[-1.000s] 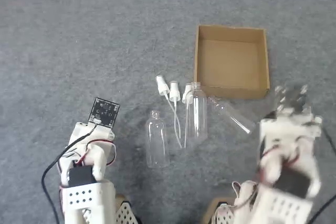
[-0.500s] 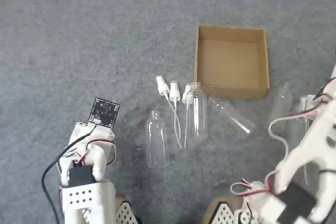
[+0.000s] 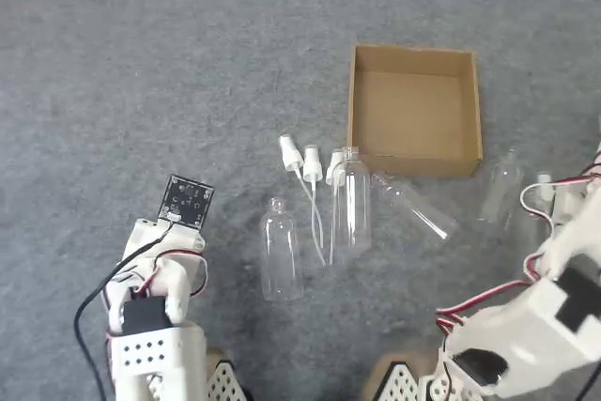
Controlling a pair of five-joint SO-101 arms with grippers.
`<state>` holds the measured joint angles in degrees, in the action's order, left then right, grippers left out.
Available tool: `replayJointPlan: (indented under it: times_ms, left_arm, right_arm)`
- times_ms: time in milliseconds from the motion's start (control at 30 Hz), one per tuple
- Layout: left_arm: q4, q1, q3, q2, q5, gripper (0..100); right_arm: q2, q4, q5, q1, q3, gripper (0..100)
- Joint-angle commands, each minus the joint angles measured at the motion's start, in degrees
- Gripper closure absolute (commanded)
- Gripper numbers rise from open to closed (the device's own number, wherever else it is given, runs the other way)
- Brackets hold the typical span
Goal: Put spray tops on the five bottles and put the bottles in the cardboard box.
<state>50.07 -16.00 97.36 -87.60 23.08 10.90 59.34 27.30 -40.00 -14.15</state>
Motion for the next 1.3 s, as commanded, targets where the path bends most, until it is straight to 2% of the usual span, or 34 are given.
replayJointPlan:
  times_ms: [0, 133, 333, 400, 533, 633, 767, 967, 1100, 1267]
  left_arm:
    - [0.4, -0.1, -0.4, -0.9, 0.5, 98]
    - [0.4, -0.1, -0.4, -0.9, 0.5, 98]
    - [0.4, -0.1, -0.4, -0.9, 0.4, 98]
    - [0.4, -0.1, -0.4, -0.9, 0.4, 98]
    - [0.4, -0.1, -0.4, -0.9, 0.4, 98]
    - [0.4, -0.1, -0.4, -0.9, 0.4, 98]
    - [0.4, -0.1, -0.4, -0.9, 0.4, 98]
    - [0.4, -0.1, -0.4, -0.8, 0.4, 98]
    - [0.4, -0.1, -0.4, -0.8, 0.4, 98]
    - [2.5, -0.2, -0.4, -1.1, 0.5, 99]
  right_arm:
    - [1.9, -3.7, 0.4, -0.6, 3.8, 82.5]
    - [5.0, -4.9, 0.8, -0.6, 3.8, 82.8]
    - [6.5, -4.4, 0.8, -1.1, 3.8, 99.6]
    - [5.1, -3.5, 0.8, -1.5, 4.8, 98.7]
    - [-1.2, 7.3, 0.7, -1.1, 12.0, 99.2]
    - [-7.2, 16.8, 0.4, 2.1, 19.1, 99.1]
    - [-14.6, 27.1, 0.3, 9.7, 25.7, 99.1]
    - [-21.9, 36.8, -5.4, 24.8, 30.9, 99.2]
    - [-23.0, 38.6, -10.9, 37.3, 32.2, 99.2]
    - [-21.9, 35.0, -19.1, 54.0, 32.1, 99.2]
